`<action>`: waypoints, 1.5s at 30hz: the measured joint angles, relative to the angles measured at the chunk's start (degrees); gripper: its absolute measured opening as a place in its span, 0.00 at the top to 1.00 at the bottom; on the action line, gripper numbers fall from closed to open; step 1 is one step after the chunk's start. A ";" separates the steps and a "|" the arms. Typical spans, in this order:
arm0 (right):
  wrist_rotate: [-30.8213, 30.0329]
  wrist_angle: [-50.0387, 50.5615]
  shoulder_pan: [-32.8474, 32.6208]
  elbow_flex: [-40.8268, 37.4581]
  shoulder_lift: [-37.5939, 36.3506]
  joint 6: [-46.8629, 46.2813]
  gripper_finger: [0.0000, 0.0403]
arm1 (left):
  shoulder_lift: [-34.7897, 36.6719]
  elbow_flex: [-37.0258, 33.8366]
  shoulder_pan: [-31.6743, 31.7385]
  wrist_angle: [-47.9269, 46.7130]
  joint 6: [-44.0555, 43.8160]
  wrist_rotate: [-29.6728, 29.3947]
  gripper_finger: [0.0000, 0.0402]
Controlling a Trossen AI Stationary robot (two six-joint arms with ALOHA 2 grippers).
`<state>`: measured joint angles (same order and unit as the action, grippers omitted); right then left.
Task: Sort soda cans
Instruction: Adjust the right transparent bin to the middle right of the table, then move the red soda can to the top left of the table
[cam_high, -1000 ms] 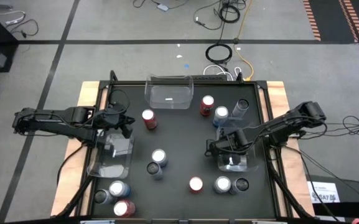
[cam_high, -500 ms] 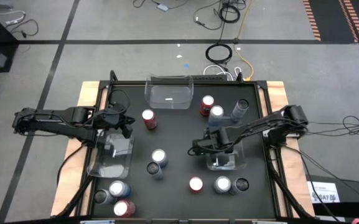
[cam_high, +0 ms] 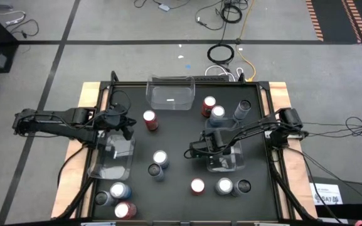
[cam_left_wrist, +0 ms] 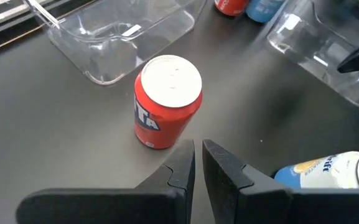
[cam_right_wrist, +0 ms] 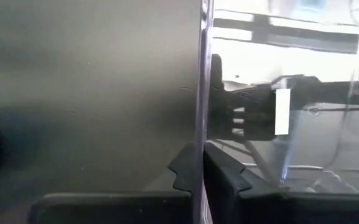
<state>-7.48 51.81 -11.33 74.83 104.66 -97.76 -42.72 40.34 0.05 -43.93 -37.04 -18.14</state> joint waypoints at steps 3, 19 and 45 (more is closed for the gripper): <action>-0.03 -0.02 0.02 0.00 0.00 0.15 0.91 | 0.00 0.00 -0.02 0.57 0.00 -1.05 0.90; -2.89 0.33 -0.26 0.00 -8.51 3.77 0.66 | -0.02 0.00 -0.01 1.50 -0.57 -3.45 0.80; -10.63 24.11 -7.62 0.00 -42.61 32.51 0.66 | -0.68 0.00 -0.01 8.32 -16.62 -11.37 0.31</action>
<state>-18.11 75.92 -18.95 74.83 62.05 -65.25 -43.40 40.34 0.04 -35.61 -53.66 -29.51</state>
